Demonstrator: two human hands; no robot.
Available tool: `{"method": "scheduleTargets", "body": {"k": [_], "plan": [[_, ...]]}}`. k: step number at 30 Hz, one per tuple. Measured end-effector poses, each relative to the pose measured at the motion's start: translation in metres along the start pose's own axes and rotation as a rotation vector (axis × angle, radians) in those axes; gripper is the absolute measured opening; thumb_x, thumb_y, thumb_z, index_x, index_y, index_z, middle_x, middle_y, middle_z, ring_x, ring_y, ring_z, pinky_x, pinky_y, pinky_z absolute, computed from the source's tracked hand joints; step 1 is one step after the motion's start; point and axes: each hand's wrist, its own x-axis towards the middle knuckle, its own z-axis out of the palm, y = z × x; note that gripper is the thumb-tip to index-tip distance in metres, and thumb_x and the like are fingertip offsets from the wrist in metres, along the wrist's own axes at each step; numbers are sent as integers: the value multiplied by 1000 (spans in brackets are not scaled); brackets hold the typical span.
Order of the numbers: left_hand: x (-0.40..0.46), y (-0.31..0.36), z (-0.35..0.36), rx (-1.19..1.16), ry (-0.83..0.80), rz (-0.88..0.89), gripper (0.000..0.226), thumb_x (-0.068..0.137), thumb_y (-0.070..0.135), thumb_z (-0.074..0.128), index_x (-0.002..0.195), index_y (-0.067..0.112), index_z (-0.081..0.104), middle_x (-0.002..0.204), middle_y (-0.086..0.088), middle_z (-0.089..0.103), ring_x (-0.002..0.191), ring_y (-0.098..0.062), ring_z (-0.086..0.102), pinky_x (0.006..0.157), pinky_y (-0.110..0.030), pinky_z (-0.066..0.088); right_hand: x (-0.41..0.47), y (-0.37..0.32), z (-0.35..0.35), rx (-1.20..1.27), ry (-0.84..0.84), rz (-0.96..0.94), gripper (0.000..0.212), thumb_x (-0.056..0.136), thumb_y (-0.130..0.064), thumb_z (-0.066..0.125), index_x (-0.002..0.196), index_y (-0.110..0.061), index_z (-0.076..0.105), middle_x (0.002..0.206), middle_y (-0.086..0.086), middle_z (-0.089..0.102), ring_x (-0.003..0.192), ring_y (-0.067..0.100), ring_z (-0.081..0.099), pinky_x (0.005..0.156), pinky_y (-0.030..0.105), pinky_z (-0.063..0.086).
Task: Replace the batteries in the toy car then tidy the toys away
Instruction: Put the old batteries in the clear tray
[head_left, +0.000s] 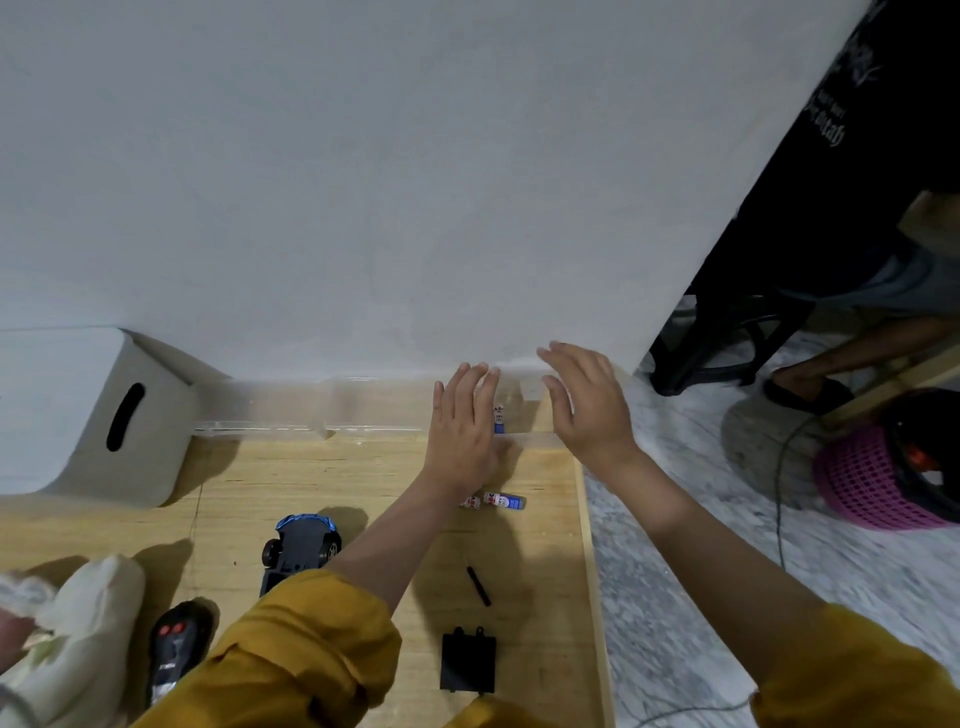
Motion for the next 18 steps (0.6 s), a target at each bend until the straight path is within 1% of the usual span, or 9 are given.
{"method": "scheduleTargets", "body": {"k": [2, 4, 6, 8, 11, 12, 14, 16, 18], "plan": [[-1, 3, 0, -21, 24, 4, 79, 63, 20, 73, 130, 4, 35, 129, -14, 35, 126, -33, 36, 98, -56, 42, -5, 1, 3, 11, -117, -3, 36, 93, -18, 39, 122, -12, 60, 125, 7, 60, 114, 23, 52, 95, 26, 39], [-3, 6, 0, -56, 22, 11, 64, 65, 12, 65, 124, 6, 41, 124, -15, 45, 122, -33, 45, 96, -56, 43, -14, 1, 7, 4, -183, -12, 40, 91, -18, 35, 118, -12, 63, 124, 8, 62, 113, 26, 55, 91, 33, 47], [-5, 4, 1, -67, 8, 36, 48, 69, 6, 62, 116, 7, 48, 117, -16, 58, 114, -34, 56, 94, -54, 45, -24, 2, 10, 5, -215, -3, 33, 89, -10, 43, 114, -11, 65, 122, 9, 63, 112, 28, 57, 86, 37, 53], [-6, 0, 3, -89, -13, 58, 43, 67, 1, 66, 107, 9, 52, 110, -16, 63, 103, -34, 63, 91, -52, 49, -33, 4, 14, 16, -233, 4, 29, 86, -1, 54, 110, -11, 67, 121, 9, 63, 113, 29, 57, 82, 38, 55], [-5, -2, -1, -98, -17, 93, 29, 70, 4, 48, 96, 6, 60, 98, -15, 66, 81, -34, 64, 73, -42, 56, -42, 7, 20, 17, -239, -10, 31, 80, 5, 61, 106, -11, 69, 121, 8, 63, 115, 24, 54, 76, 34, 56], [-5, -2, -2, -87, -17, 99, 30, 72, 7, 43, 93, 5, 64, 96, -14, 67, 77, -33, 64, 66, -38, 55, -43, 8, 21, 14, -230, -15, 27, 81, 1, 64, 104, -11, 70, 120, 8, 63, 115, 21, 52, 76, 32, 55], [-4, -3, -4, -70, -28, 100, 32, 74, 12, 42, 91, 6, 69, 96, -12, 68, 76, -31, 64, 54, -31, 52, -44, 9, 23, 3, -216, -25, 23, 81, -13, 70, 103, -12, 70, 120, 7, 63, 114, 20, 52, 77, 30, 54], [-4, -7, -3, -62, -30, 119, 32, 76, 15, 45, 92, 6, 71, 97, -11, 69, 77, -30, 65, 49, -28, 50, -45, 11, 25, -6, -215, -27, 29, 77, -24, 76, 103, -14, 70, 120, 6, 63, 113, 22, 54, 78, 28, 53], [-3, -10, -3, -60, -33, 143, 32, 76, 16, 46, 92, 6, 72, 96, -12, 69, 77, -30, 66, 46, -27, 49, -46, 11, 27, -31, -194, -39, 31, 73, -26, 79, 100, -14, 71, 117, 6, 65, 110, 21, 55, 77, 26, 53]]}}
